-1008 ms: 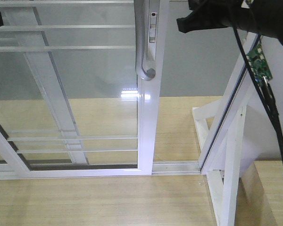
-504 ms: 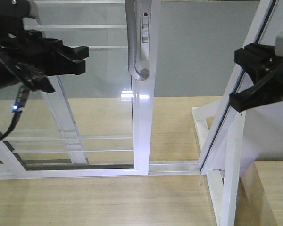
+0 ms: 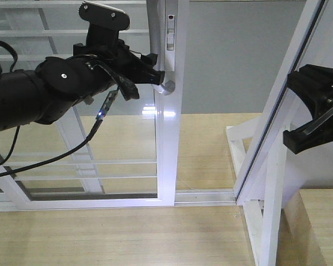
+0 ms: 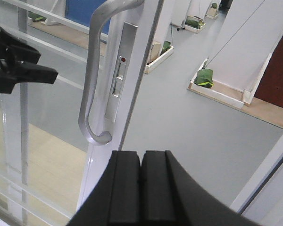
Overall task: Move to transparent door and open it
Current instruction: 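Reach the left gripper to the silver handle and grasp it, then slide the door farther open with the left gripper, away from the frame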
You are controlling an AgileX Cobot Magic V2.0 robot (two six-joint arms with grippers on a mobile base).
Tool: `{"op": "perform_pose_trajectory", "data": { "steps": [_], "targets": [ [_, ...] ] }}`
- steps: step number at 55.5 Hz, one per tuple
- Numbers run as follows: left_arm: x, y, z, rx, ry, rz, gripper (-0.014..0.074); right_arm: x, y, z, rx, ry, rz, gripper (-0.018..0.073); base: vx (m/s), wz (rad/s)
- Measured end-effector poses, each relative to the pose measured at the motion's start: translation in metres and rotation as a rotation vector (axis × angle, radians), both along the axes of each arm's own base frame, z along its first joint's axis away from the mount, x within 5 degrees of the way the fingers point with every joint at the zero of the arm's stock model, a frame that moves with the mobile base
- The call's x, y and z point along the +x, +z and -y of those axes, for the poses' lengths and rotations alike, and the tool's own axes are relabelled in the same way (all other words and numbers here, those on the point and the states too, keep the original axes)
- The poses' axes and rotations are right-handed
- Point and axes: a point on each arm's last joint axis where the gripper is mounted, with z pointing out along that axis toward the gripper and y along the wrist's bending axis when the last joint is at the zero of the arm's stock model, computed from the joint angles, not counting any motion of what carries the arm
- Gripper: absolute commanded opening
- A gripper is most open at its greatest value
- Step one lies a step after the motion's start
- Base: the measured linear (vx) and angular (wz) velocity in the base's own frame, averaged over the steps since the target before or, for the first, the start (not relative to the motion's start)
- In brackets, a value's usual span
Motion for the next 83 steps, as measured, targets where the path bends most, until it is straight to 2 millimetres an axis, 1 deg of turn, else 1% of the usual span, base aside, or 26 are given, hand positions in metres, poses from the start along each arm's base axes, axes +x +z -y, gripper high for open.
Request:
{"op": "perform_pose_trajectory", "data": {
  "steps": [10, 27, 43, 59, 78, 83],
  "targets": [
    [0.018, 0.004, 0.006, -0.046, 0.056, 0.039, 0.0523, 0.0, -0.001, 0.0, -0.036, 0.008, 0.006, -0.0006, 0.0, 0.0],
    [0.04, -0.009, 0.02, -0.045, 0.061, 0.034, 0.0523, 0.0, -0.002, 0.0, -0.05, 0.011, 0.0, -0.0006, 0.0, 0.0],
    [0.053, -0.016, 0.022, -0.062, 0.119, 0.058, 0.0523, 0.0, -0.002, 0.0, -0.073, 0.012, 0.008, -0.0006, 0.0, 0.0],
    [0.068, -0.007, 0.033, -0.096, 0.107, 0.096, 0.0523, 0.0, -0.002, 0.0, -0.075, 0.013, 0.009, -0.0006, 0.0, 0.0],
    [0.084, -0.009, 0.041, -0.111, 0.127, 0.131, 0.0522, 0.0, -0.002, 0.0, -0.075, 0.013, 0.009, -0.0006, 0.0, 0.0],
    [0.088, -0.009, 0.04, -0.113, 0.13, 0.134, 0.0493, 0.0, -0.002, 0.0, -0.075, 0.013, 0.009, -0.0006, 0.0, 0.0]
  ]
}}
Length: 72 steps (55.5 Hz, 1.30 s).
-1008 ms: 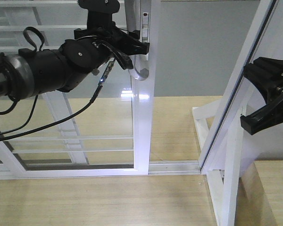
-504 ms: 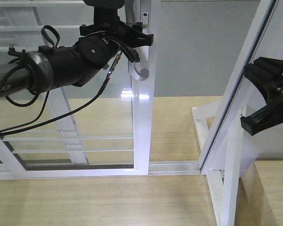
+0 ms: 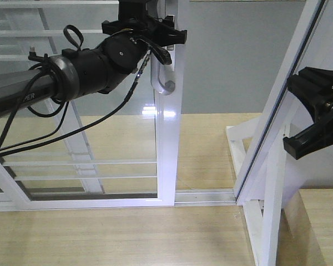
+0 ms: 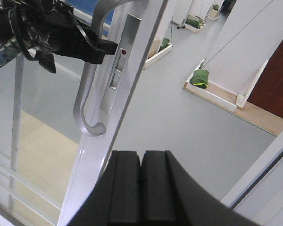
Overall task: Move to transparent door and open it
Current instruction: 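Slide the door farther open with the left gripper, away from the frame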
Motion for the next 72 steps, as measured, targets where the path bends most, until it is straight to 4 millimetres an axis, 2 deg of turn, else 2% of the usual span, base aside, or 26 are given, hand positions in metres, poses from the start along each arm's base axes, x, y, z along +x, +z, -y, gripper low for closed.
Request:
{"op": "perform_pose_trajectory", "data": {
  "steps": [5, 15, 17, 33, 34, 57, 72],
  "targets": [
    [0.002, 0.001, -0.003, -0.002, 0.005, 0.001, 0.0406, 0.0, 0.0, 0.0, 0.0, 0.0, 0.0, -0.0006, 0.0, 0.0],
    [0.002, 0.001, -0.002, -0.009, -0.006, -0.008, 0.0036, 0.0, 0.0, 0.0, 0.0, 0.0, 0.0, -0.0006, 0.0, 0.0],
    [0.002, 0.001, -0.002, -0.009, -0.007, -0.009, -0.001, 0.0, 0.0, 0.0, 0.0, 0.0, 0.0, -0.0006, 0.0, 0.0],
    [0.001, 0.006, -0.004, 0.004, -0.018, -0.008, -0.0006, 0.0, 0.0, 0.0, -0.002, 0.0, -0.005, -0.0006, 0.0, 0.0],
    [0.001, 0.009, -0.01, 0.046, -0.023, -0.011, -0.0003, 0.0, -0.002, 0.0, -0.008, 0.001, -0.015, -0.0006, 0.0, 0.0],
    [0.002, 0.023, -0.041, 0.03, 0.024, -0.074, -0.0003, -0.001, -0.003, 0.0, -0.028, 0.002, -0.022, -0.0006, 0.0, 0.0],
    [0.0, 0.037, -0.065, 0.094, 0.153, -0.047, -0.0003, -0.001, -0.003, 0.0, -0.029, 0.002, -0.024, -0.0006, 0.0, 0.0]
  ]
}}
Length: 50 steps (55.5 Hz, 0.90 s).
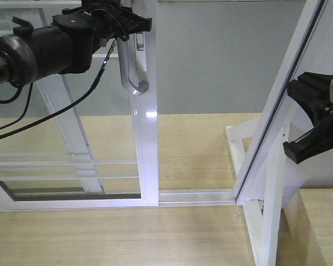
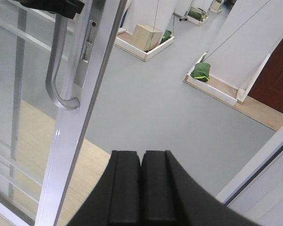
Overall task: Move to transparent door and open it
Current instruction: 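Slide the door farther open with the left gripper, away from the frame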
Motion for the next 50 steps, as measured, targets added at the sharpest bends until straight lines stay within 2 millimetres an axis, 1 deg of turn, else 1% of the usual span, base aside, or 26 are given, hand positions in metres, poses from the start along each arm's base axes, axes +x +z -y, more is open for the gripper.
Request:
{"op": "perform_pose_trajectory", "data": {
  "steps": [12, 50],
  "targets": [
    [0.0, 0.013, -0.024, 0.039, 0.088, 0.011, -0.0003, 0.0, 0.0, 0.0, 0.0, 0.0, 0.0, -0.0006, 0.0, 0.0],
    [0.002, 0.026, -0.106, 0.09, 0.361, -0.032, -0.0003, 0.0, 0.0, 0.0, 0.0, 0.0, 0.001, -0.0006, 0.0, 0.0]
  ]
}}
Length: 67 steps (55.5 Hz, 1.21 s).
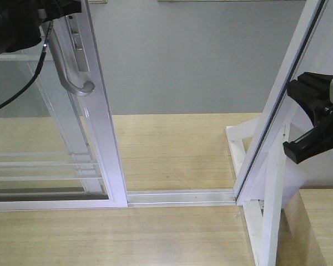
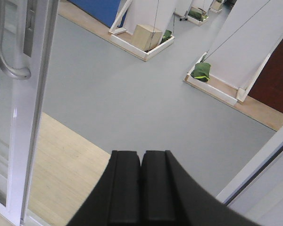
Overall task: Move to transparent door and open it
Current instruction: 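Slide the door farther open with the left gripper, away from the frame, then release the handle and withdraw the left gripper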
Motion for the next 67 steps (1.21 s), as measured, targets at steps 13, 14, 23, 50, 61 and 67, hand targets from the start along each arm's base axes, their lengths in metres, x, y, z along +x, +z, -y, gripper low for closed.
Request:
{"op": "perform_pose_trajectory", "data": {
  "steps": [13, 14, 23, 50, 61, 67],
  "targets": [
    [-0.005, 0.007, -0.021, 0.004, 0.075, -0.02, -0.0003, 0.0, 0.0, 0.0, 0.0, 0.0, 0.0, -0.0006, 0.0, 0.0],
    [-0.006, 0.009, -0.022, 0.006, 0.078, -0.021, -0.0003, 0.0, 0.0, 0.0, 0.0, 0.0, 0.0, -0.0006, 0.0, 0.0],
    [-0.022, 0.019, -0.03, 0.127, 0.058, -0.053, -0.0003, 0.0, 0.0, 0.0, 0.0, 0.0, -0.001, -0.0006, 0.0, 0.0],
    [-0.164, 0.024, -0.013, 0.055, -0.446, 0.056, -0.0003, -0.003, 0.001, 0.0, 0.053, -0.005, -0.019, -0.0006, 0.0, 0.0],
    [-0.229, 0.005, -0.01, -0.056, -0.616, 0.095, -0.0003, -0.019, 0.006, 0.005, 0.085, -0.001, -0.039, -0.0006, 0.0, 0.0],
    [-0.26, -0.008, -0.011, -0.11, -0.678, 0.115, -0.0001, -0.036, 0.01, 0.01, 0.121, 0.008, -0.046, -0.0006, 0.0, 0.0]
  ]
}}
